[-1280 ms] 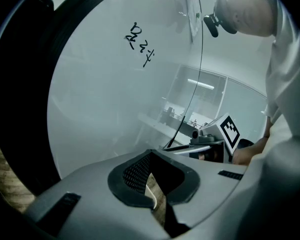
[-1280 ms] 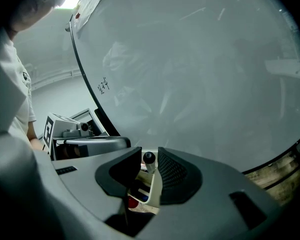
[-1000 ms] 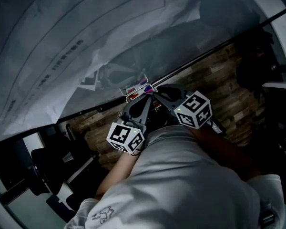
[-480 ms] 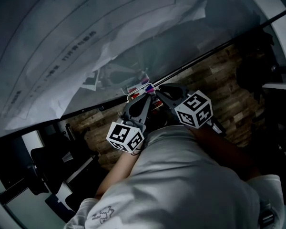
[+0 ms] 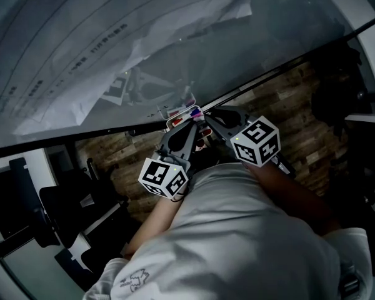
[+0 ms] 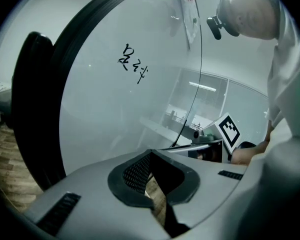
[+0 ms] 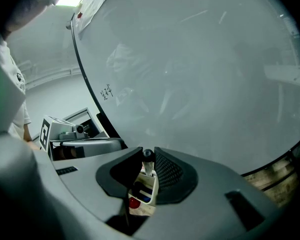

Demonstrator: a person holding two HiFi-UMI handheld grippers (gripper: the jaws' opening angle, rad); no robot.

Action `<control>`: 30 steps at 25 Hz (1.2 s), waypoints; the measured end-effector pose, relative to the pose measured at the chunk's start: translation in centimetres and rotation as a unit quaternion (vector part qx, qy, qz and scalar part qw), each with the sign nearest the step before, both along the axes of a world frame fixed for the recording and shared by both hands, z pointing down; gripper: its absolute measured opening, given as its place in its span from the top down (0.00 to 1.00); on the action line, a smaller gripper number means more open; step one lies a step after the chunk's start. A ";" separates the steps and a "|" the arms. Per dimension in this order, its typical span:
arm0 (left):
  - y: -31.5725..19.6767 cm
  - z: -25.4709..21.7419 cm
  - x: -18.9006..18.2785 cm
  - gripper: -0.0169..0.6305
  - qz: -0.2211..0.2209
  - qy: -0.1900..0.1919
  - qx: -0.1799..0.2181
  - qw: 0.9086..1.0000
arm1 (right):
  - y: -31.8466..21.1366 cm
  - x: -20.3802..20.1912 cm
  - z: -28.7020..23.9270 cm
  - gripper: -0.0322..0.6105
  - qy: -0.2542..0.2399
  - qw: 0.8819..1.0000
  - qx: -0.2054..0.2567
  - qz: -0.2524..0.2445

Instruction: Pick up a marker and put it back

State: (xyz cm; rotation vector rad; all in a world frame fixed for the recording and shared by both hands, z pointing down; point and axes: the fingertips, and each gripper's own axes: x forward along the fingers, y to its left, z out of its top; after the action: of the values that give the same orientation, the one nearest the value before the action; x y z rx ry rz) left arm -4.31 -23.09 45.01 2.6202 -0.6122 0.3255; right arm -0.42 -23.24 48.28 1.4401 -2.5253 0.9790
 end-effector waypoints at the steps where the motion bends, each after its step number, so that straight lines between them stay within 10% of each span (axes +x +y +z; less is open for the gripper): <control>1: 0.2 -0.1 0.0 0.97 -0.002 -0.001 0.002 1.000 | 0.1 0.0 -0.3 0.83 -0.001 1.000 0.004 -0.002; 30: 7.7 -6.0 1.2 0.97 -0.099 0.022 0.075 0.992 | 7.5 3.0 -5.8 0.83 0.010 0.995 0.066 -0.074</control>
State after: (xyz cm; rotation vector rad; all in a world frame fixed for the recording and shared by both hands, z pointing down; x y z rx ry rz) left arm -3.09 -15.43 39.00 2.6704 -0.9049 0.1651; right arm 2.58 -15.78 42.44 1.2621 -2.6810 0.7839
